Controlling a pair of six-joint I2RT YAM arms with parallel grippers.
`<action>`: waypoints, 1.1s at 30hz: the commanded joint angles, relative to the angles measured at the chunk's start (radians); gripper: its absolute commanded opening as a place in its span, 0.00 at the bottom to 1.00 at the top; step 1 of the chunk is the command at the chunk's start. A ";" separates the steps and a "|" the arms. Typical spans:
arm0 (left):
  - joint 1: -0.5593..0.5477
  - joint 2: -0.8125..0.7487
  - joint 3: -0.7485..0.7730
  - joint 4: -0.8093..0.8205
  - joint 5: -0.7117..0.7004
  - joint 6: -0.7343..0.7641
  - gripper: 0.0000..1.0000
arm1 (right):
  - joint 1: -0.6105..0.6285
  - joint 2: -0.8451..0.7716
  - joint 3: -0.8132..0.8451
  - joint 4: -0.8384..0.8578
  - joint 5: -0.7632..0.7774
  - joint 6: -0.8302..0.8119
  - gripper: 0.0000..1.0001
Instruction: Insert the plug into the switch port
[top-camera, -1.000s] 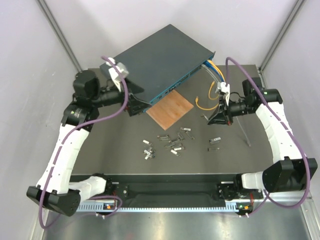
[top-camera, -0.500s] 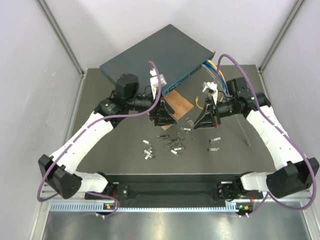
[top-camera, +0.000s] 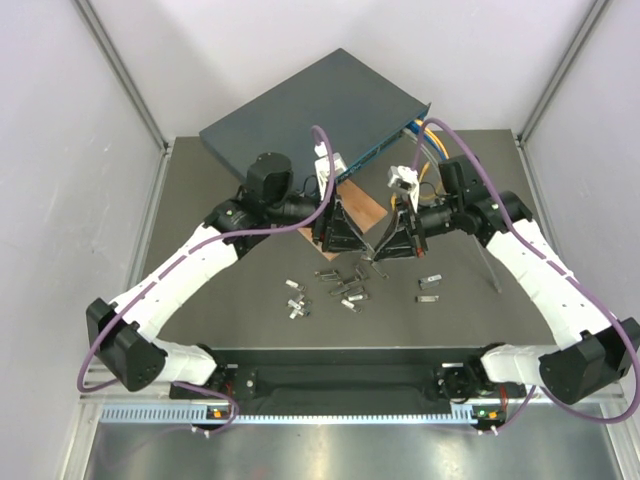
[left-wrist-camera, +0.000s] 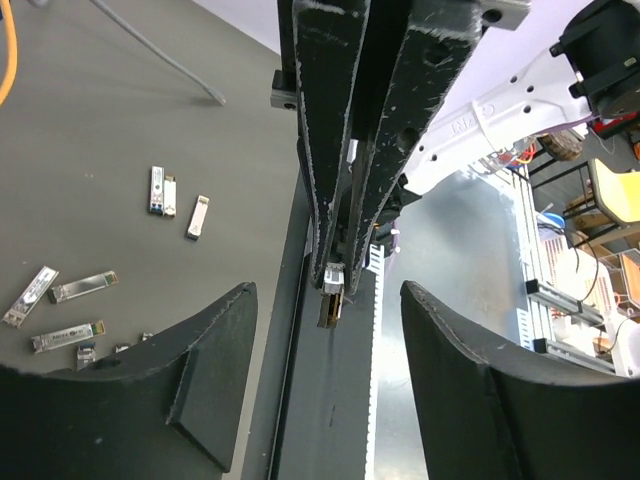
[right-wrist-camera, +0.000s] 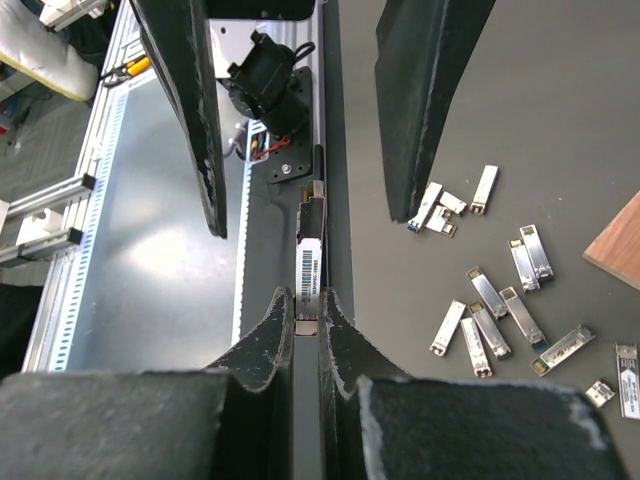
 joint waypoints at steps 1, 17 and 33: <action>-0.012 0.004 -0.008 0.061 -0.004 -0.005 0.63 | 0.019 -0.008 0.040 0.064 0.001 0.030 0.00; 0.111 -0.014 -0.062 0.251 -0.044 -0.413 0.00 | 0.020 -0.066 0.088 0.104 0.335 -0.004 0.90; 0.134 0.007 -0.017 0.302 -0.196 -0.705 0.00 | 0.193 -0.175 0.079 0.245 0.741 -0.199 0.68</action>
